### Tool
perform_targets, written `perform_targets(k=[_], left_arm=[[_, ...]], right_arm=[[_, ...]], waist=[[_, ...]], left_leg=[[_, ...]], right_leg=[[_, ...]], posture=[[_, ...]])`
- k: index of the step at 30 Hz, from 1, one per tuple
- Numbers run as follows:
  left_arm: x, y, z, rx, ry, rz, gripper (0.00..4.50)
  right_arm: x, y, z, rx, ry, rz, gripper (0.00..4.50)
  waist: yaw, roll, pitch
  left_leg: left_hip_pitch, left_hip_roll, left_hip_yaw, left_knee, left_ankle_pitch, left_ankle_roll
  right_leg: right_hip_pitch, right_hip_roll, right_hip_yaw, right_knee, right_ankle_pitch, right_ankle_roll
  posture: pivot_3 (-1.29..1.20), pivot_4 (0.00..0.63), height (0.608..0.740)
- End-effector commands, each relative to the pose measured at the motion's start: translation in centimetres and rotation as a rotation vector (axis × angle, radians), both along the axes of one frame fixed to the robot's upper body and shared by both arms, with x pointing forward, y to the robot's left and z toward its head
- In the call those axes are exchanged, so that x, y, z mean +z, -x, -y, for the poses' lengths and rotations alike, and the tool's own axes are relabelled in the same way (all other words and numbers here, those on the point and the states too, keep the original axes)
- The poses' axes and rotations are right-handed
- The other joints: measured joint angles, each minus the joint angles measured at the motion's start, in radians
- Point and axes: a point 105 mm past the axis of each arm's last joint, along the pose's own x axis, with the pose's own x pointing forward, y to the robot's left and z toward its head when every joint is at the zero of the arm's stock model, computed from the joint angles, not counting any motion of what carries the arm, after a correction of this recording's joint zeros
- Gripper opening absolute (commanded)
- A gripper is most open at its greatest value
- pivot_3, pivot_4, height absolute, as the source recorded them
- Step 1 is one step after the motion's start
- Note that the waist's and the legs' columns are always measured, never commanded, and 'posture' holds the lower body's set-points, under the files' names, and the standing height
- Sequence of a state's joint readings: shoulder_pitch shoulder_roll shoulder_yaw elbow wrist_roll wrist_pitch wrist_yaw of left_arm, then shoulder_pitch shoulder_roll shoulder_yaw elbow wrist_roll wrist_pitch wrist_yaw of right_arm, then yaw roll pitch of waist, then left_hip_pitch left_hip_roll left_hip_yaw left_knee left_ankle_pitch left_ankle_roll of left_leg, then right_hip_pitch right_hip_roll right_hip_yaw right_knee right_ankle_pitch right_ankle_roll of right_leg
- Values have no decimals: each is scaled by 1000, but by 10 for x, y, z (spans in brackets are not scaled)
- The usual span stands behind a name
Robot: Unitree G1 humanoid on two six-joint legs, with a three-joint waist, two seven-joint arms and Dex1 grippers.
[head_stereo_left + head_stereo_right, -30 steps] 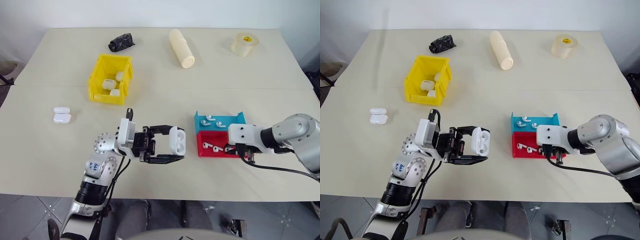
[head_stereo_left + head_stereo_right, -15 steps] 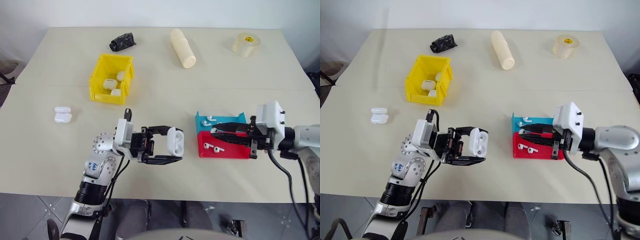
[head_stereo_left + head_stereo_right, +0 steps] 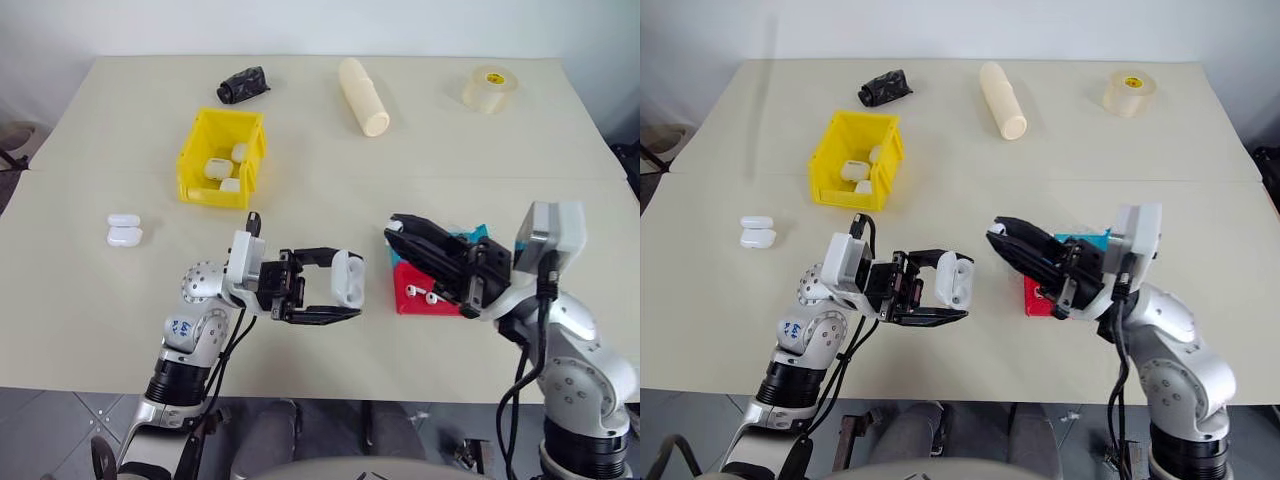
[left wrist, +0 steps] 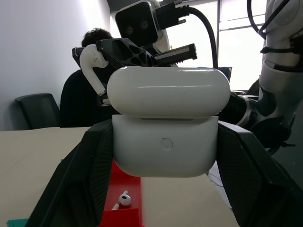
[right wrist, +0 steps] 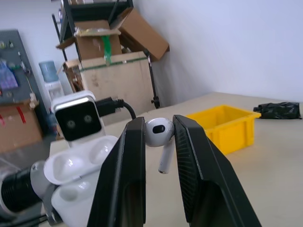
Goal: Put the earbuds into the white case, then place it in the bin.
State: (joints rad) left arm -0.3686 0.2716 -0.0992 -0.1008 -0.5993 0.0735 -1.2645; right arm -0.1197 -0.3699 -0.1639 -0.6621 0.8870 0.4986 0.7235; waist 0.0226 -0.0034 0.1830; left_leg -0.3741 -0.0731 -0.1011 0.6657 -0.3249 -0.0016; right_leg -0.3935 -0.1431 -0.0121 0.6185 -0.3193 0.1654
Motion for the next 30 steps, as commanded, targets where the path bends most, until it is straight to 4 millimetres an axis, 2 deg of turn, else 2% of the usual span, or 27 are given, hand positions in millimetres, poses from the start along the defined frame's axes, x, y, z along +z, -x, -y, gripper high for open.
perform_targets(k=[1, 17, 25, 30], left_arm=[[12, 4, 2, -5, 41, 20, 2805], [17, 6, 8, -4, 60, 9, 2805], [18, 5, 8, -4, 63, 6, 2805], [21, 5, 8, -8, 70, 10, 2805]], right_arm=[[8, 10, -7, 18, -65, 25, 497], [-1, 14, -25, 49, -143, -5, 497], [-10, 15, -28, 47, -101, 3, 497], [-24, 14, -29, 33, -35, 24, 497]], waist=[[0, 0, 0], [-2, 0, 0], [-2, 0, 0], [-2, 0, 0]], left_leg=[[0, 0, 0, 0, 0, 0], [1, 0, 0, 0, 0, 0], [1, 0, 0, -1, 0, 0], [1, 0, 0, -1, 0, 0]], right_leg=[[0, 0, 0, 0, 0, 0], [0, 1, 1, 1, 0, 0], [0, 1, 1, 1, 0, 0], [0, 1, 1, 1, 0, 0]], posture=[[0, 150, 740], [0, 150, 740], [0, 150, 740], [0, 150, 740]])
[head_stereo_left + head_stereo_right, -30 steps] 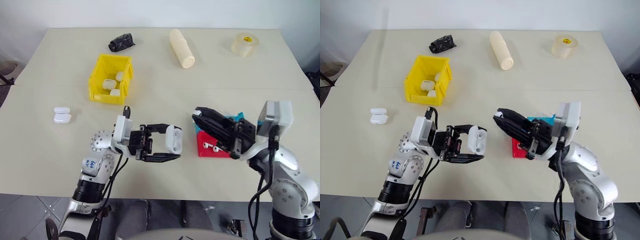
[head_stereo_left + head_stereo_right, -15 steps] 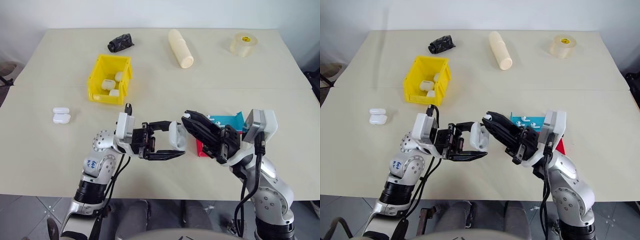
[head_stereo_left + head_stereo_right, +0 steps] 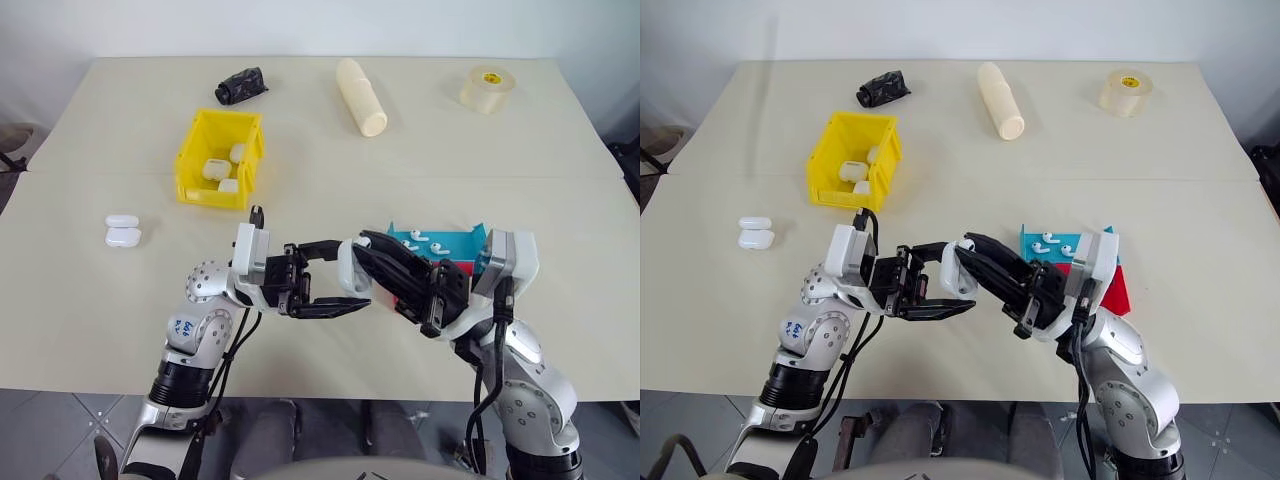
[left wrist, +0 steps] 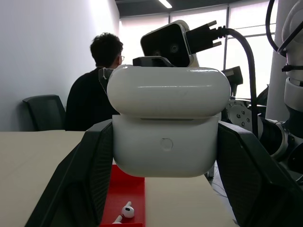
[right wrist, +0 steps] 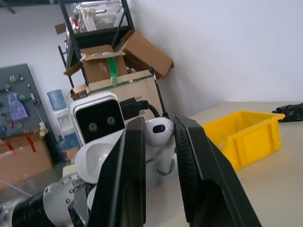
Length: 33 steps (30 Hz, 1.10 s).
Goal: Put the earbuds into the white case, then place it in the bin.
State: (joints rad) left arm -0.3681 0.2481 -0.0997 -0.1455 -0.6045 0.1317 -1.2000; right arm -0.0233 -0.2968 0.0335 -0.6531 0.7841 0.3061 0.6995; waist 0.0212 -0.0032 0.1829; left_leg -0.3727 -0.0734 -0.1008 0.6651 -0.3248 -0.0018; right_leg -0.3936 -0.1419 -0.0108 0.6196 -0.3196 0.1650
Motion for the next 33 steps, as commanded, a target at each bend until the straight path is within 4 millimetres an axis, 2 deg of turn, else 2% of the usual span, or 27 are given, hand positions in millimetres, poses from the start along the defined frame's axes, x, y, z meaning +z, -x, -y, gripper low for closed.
perform_targets(k=[1, 13, 18, 29, 30, 33], left_arm=[[15, 6, 2, -28, 45, 48, 2805], [20, 6, 4, -40, 61, 55, 2805], [21, 6, 6, -41, 66, 57, 2805], [21, 6, 6, -40, 66, 60, 2805], [20, 5, 6, -38, 65, 58, 2805], [18, 4, 4, -31, 59, 56, 2805]], right_arm=[[-9, 4, -4, 15, 47, 26, 497], [-22, 0, -7, -9, 102, 78, 497], [-27, 4, -9, 51, 95, 24, 497], [-15, 2, -1, 34, 103, 63, 4266], [-13, 1, 3, 21, 108, 70, 4470], [-10, -3, 16, -25, 122, 76, 4470]], waist=[[0, 0, 0], [0, 0, 0], [0, 0, 0], [1, 0, 0], [1, 0, 0], [2, 0, 0]], left_leg=[[0, 0, 0, 0, 0, 0], [0, 0, 0, 0, 0, 0], [0, 0, 0, 0, 0, 0], [0, 0, 0, 0, 0, 0], [0, 0, 0, 0, 0, 0], [0, 0, 0, -1, 0, 0]], right_leg=[[0, 0, 0, 0, 0, 0], [0, 0, 0, 0, 0, 0], [0, 0, 0, 0, 0, 0], [0, 0, 0, -1, 0, 0], [0, 0, 0, -1, 0, 0], [0, 0, 0, -1, 0, 0]], posture=[[0, 150, 740], [0, 150, 740], [0, 150, 740], [0, 150, 740], [0, 150, 740], [0, 150, 740]])
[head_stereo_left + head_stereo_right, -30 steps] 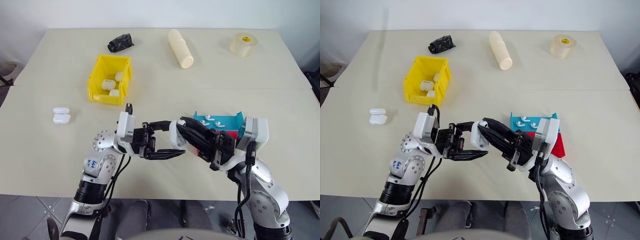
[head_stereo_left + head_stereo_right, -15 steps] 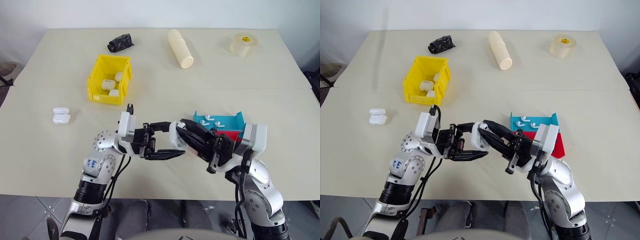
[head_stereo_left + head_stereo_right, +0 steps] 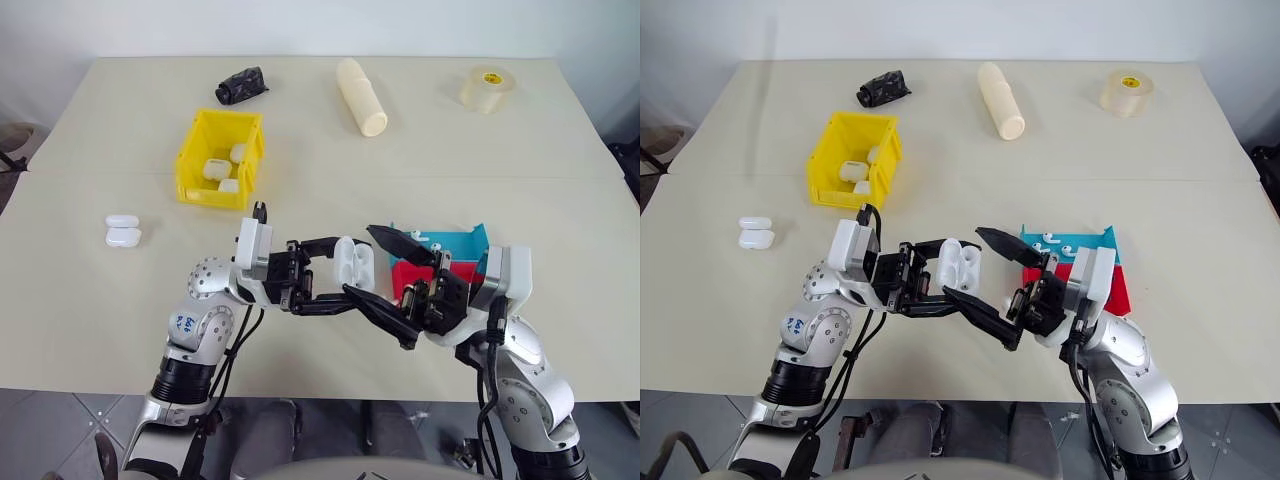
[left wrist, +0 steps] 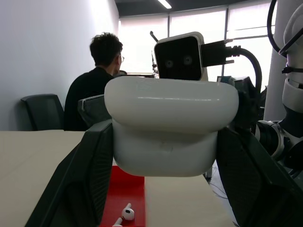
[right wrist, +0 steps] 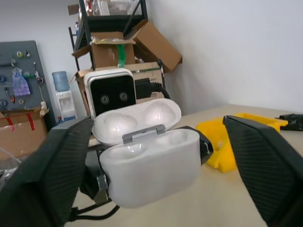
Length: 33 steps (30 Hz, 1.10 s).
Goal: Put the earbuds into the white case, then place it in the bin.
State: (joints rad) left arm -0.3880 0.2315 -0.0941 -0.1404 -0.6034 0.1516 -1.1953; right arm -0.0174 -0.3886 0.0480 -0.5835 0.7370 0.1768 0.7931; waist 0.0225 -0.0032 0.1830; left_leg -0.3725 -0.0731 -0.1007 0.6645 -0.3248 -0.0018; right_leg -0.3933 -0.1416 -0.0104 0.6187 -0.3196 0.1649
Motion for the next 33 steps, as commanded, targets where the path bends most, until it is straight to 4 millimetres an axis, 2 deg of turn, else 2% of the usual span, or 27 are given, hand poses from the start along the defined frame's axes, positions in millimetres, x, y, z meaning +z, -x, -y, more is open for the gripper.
perform_targets(k=[1, 5, 9, 11, 15, 17, 22, 26, 31, 33], left_arm=[[13, 6, 1, -19, 47, 57, 2805], [3, 3, -6, 13, 14, 49, 2805], [-4, 2, -13, 44, -7, 46, 2805], [-6, 3, -14, 49, -12, 48, 2805], [-9, 5, -14, 54, -13, 60, 2805], [-10, 5, -14, 58, -9, 64, 2805], [-12, 3, -11, 71, -1, 69, 2805], [-13, 2, -10, 77, 6, 71, 2805], [-13, -1, -13, 106, 2, 78, 2805], [-13, -2, -13, 116, 2, 81, 2805]], right_arm=[[0, -3, 12, -44, 26, -9, 4470], [-3, -6, 34, -120, 90, -5, 4470], [-4, -8, 65, -210, 187, 15, 4470], [-11, -6, 86, -243, 302, 17, 4470], [-24, -3, 149, -399, 465, -25, 4470], [-35, 3, 172, -452, 537, -40, 4470], [-54, 11, 206, -542, 585, -89, 4470], [-62, 9, 207, -542, 615, -74, 4470], [-46, -7, 177, -418, 662, -117, 4470], [-40, -15, 161, -362, 719, -192, 4470]], waist=[[1, 0, 0], [1, 0, 0], [2, 0, 0], [3, 0, 0], [6, 0, 0], [6, 0, 0], [-1, 0, 0], [-1, 0, 0], [0, 2, 0], [0, 2, 0]], left_leg=[[0, 0, 0, 0, 0, 0], [0, 0, 0, 0, 0, 0], [0, 0, 0, 0, 0, 0], [0, 0, 1, 0, 0, 0], [0, -1, 1, 0, 0, 0], [0, -1, 1, 0, 0, 1], [1, -1, 3, 0, 0, 0], [2, 0, 4, 0, 0, 0], [2, 2, 3, 0, 0, 0], [2, 2, 4, 0, 0, 0]], right_leg=[[0, 0, 0, 0, 0, 0], [0, 0, 0, 0, 0, 0], [1, 0, 0, -1, 0, 0], [1, 0, 0, -1, 0, 0], [2, 0, -1, -2, 0, 0], [2, 0, -1, -3, 0, 0], [3, 1, 0, -2, 0, 0], [3, 2, 0, -2, 0, 0], [2, 1, 1, -2, 0, 0], [2, 1, 1, -2, 0, 0]], posture=[[0, 150, 740], [0, 150, 740], [0, 150, 740], [0, 150, 740], [0, 150, 740], [0, 150, 740], [0, 150, 740], [0, 150, 740], [0, 150, 740], [0, 150, 740]])
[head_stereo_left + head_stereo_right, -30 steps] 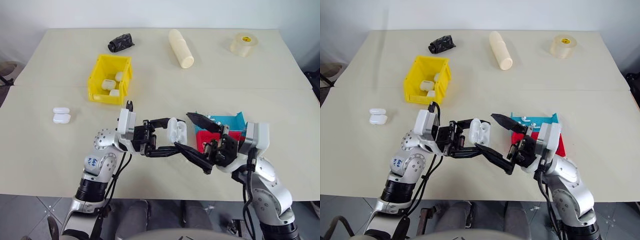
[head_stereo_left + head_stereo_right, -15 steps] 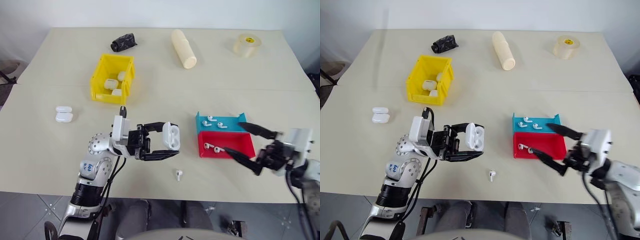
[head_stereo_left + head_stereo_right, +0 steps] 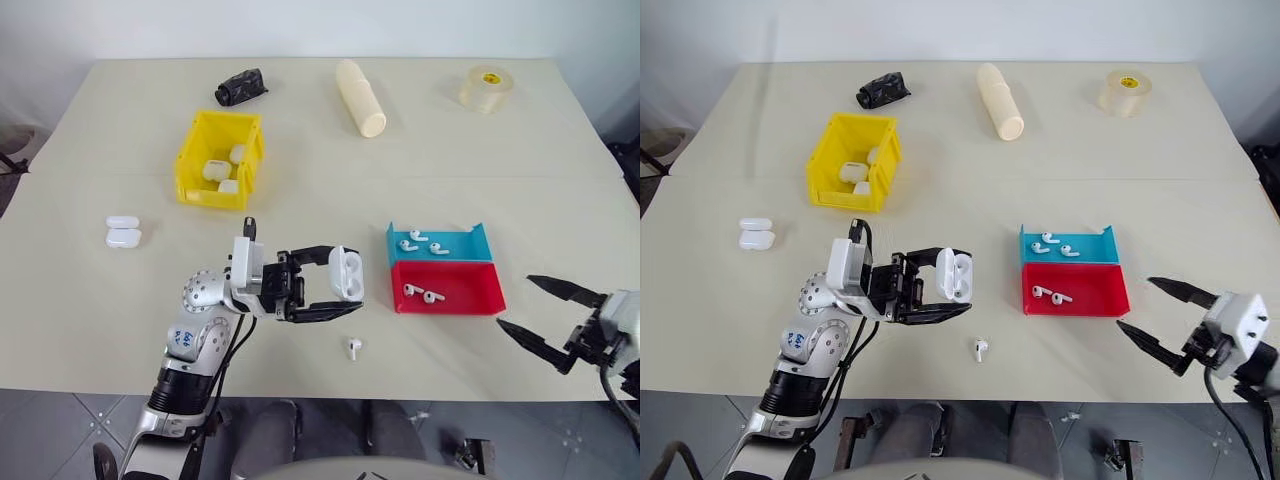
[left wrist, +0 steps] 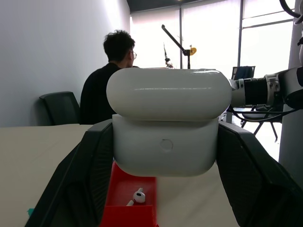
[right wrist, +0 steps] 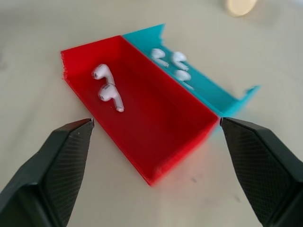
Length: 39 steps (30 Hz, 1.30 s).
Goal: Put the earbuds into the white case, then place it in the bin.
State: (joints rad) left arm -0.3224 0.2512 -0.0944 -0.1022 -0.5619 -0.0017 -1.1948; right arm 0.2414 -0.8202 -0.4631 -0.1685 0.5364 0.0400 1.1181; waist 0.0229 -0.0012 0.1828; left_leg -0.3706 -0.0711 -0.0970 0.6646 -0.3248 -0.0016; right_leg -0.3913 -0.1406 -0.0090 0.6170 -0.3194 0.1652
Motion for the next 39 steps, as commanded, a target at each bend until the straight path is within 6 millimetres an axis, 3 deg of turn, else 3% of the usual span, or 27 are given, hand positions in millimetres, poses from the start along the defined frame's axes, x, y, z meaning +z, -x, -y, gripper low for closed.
perform_targets(k=[1, 6, 8, 14, 27, 30, 36, 39], left_arm=[[3, -1, -3, 28, 9, 32, 2805], [2, 0, -1, 32, 17, 29, 2805], [2, 0, 0, 33, 19, 28, 2805], [3, 0, 3, 38, 28, 30, 2805], [5, 3, 6, 30, 35, 34, 2805], [5, 4, 6, 32, 37, 32, 2805], [6, 5, 6, 34, 41, 29, 2805], [6, 5, 7, 33, 43, 29, 2805]], right_arm=[[18, -10, -26, 51, 53, -103, 4470], [19, -13, -51, 121, 189, -269, 4470], [12, -17, -52, 83, 294, -324, 4470], [6, -30, -79, 90, 395, -357, 4470], [1, -41, -81, 132, 592, -352, 4470], [0, -44, -77, 138, 627, -356, 3819], [-4, -47, -75, 163, 652, -356, 1775], [-5, -48, -77, 172, 661, -346, 1775]], waist=[[1, 1, 0], [12, 0, 0], [12, 0, 0], [9, 0, 1], [4, 0, 1], [3, 0, 1], [3, 0, 1], [3, 0, 1]], left_leg=[[0, 0, 0, 0, 0, 0], [-2, 0, -4, 0, 0, 0], [-4, -1, -3, 0, 0, 0], [-5, -1, -3, 0, 0, 0], [-6, -2, -3, 0, 0, 1], [-6, -2, -3, 0, 0, 1], [-6, -2, -3, 0, 0, 1], [-6, -2, -3, 0, 0, 1]], right_leg=[[0, 0, 0, 0, 0, 0], [0, 0, -3, -3, 0, 0], [0, -1, -3, -4, 0, 0], [-1, -3, -4, -6, 1, 1], [-2, -3, -4, -6, 1, 1], [-2, -3, -4, -6, 1, 1], [-2, -3, -4, -6, 1, 1], [-2, -3, -4, -6, 1, 1]], posture=[[0, 150, 740], [0, 150, 740], [0, 150, 740], [0, 150, 740], [0, 150, 740], [0, 150, 740], [0, 150, 740], [0, 150, 740]])
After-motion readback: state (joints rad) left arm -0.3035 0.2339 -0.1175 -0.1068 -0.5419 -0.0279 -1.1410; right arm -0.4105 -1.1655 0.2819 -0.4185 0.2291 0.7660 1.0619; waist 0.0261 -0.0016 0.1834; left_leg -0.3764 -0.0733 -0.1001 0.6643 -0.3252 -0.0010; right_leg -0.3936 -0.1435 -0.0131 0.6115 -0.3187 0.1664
